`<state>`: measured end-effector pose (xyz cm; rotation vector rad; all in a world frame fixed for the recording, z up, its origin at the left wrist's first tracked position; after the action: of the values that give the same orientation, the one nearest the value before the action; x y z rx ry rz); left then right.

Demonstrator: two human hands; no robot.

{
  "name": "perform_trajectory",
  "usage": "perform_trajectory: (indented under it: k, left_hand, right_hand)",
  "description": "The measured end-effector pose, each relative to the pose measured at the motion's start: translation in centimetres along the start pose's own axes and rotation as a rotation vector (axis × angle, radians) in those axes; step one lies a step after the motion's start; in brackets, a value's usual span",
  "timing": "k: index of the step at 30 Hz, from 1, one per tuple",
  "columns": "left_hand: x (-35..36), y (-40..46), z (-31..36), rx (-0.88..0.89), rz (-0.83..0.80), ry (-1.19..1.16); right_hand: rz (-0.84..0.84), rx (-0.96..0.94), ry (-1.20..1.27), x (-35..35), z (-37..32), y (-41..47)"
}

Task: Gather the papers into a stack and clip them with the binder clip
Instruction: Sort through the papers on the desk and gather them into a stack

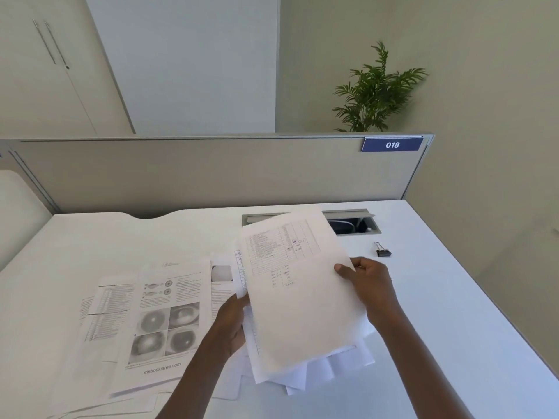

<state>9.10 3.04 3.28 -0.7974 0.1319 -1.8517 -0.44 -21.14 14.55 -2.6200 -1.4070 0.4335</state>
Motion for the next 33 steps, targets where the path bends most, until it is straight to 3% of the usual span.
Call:
perform_trajectory:
  k: [10, 19, 23, 29, 33]
  left_hand:
    - [-0.3, -0.2, -0.1, -0.121, -0.046, -0.172]
    - [-0.6, 0.6, 0.0, -0.153, -0.160, -0.196]
    - [-1.1, 0.8, -0.5, -0.083, -0.114, -0.012]
    - [-3.6, 1.4, -2.1, -0.021, 0.098, 0.207]
    - [-4.2, 1.4, -2.8, -0.004, 0.149, 0.343]
  right_hand:
    - [-0.031, 0.159, -0.015, 1.7, 6.2, 2.2]
    - [-0.014, 0.054, -0.064, 2.9, 7.4, 2.7]
    - [-0.021, 0.038, -0.159, 3.6, 7.9, 3.1]
    - [-0.053, 0.217, -0.287, 4.8, 10.2, 3.0]
    - [-0.065, 0.269, -0.371, 5.7, 11.7, 2.6]
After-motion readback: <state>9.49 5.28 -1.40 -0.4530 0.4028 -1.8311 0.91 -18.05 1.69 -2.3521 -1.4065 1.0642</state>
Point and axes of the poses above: each hand's wrist, its own y-axis towards the middle knuckle, its own x-axis out of the palm, z = x × y, the point moved 4 cm from there along y, towards the middle knuckle, and after that the axes turned 5 degrees about -z, right-handed, at the moved point
